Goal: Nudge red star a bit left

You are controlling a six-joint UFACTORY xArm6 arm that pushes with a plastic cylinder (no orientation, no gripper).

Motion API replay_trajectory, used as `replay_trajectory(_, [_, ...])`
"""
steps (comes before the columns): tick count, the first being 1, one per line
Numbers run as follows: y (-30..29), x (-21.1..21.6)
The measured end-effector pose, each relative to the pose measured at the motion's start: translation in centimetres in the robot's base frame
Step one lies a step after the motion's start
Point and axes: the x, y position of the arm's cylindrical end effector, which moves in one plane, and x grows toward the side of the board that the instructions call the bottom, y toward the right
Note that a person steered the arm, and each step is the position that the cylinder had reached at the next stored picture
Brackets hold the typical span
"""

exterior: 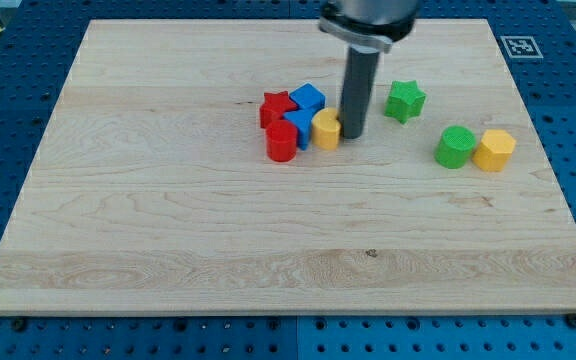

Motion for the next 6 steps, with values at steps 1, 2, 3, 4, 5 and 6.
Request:
replay_trajectory(1, [-1.3,0.0])
replay_trajectory(2, [-1.3,0.0])
replay_trajectory(3, [-1.3,-2.6])
replay_trajectory(4, [-1.3,-3.5])
replay_trajectory(5, [-3.7,-3.5])
replay_trajectory(6, [-7.2,-3.0])
